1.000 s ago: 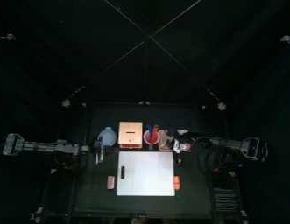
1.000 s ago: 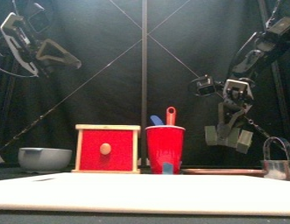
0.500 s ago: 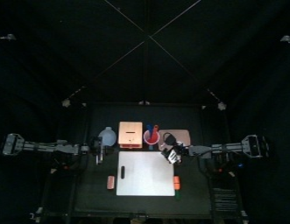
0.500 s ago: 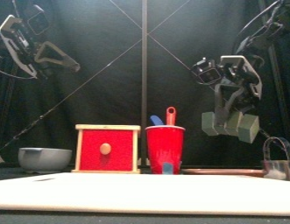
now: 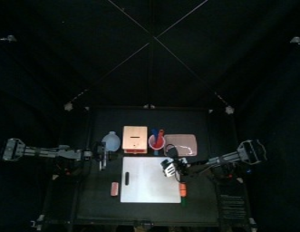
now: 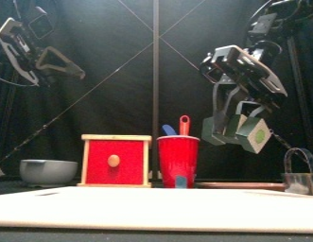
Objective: Place sushi on board then cut the sushi with the knife then place the pieces on the plate
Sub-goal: Place the sushi on the board
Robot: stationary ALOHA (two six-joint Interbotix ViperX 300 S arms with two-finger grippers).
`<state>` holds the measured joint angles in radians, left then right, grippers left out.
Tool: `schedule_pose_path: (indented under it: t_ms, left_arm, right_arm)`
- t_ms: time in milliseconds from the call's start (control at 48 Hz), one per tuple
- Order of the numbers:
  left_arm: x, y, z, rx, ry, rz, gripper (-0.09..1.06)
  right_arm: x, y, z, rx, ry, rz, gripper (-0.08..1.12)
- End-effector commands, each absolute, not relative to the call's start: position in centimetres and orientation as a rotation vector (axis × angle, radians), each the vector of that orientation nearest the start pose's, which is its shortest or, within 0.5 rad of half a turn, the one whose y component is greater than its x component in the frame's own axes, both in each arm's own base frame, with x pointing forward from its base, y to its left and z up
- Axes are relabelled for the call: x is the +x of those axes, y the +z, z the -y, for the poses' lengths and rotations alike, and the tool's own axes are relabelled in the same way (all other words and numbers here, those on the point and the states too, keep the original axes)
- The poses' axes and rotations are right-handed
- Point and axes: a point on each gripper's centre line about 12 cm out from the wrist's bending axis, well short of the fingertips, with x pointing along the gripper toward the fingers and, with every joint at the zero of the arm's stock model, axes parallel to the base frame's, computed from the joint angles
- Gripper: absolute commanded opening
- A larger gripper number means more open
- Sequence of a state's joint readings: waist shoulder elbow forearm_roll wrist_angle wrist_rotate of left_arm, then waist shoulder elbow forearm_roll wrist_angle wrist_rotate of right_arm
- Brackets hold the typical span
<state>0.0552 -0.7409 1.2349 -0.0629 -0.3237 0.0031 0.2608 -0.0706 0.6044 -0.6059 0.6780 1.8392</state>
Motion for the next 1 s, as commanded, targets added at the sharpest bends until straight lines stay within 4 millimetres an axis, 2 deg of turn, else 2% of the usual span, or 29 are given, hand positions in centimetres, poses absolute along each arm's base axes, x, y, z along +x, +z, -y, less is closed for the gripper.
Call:
schedule_pose_path:
  t_ms: [21, 229, 521, 750, 875, 1000]
  left_arm:
    - [22.4, 23.2, -1.5, -0.056, 0.080, -0.152, -0.01]
    - [22.4, 23.1, -1.5, -0.055, 0.080, -0.153, -0.01]
    - [22.4, 23.2, -1.4, -0.046, 0.075, -0.151, -0.01]
    - [22.4, 23.2, -1.4, -0.045, 0.071, -0.152, -0.01]
    - [22.4, 23.2, -1.4, -0.043, 0.071, -0.151, -0.01]
    - [22.3, 23.0, -1.4, -0.040, 0.071, -0.157, -0.01]
  right_arm:
    - [36.8, 19.6, -6.0, 0.941, -0.780, -0.747, 0.63]
    - [39.5, 19.2, -6.8, 0.997, -0.932, -0.764, 0.63]
    - [42.0, 18.3, -8.0, 1.086, -0.996, -0.818, 0.63]
    - [44.1, 16.7, -6.3, 1.068, -1.090, -0.813, 0.63]
    - [44.2, 15.6, -5.5, 1.056, -1.145, -0.828, 0.63]
    - [44.0, 14.8, -5.6, 1.053, -1.179, -0.854, 0.63]
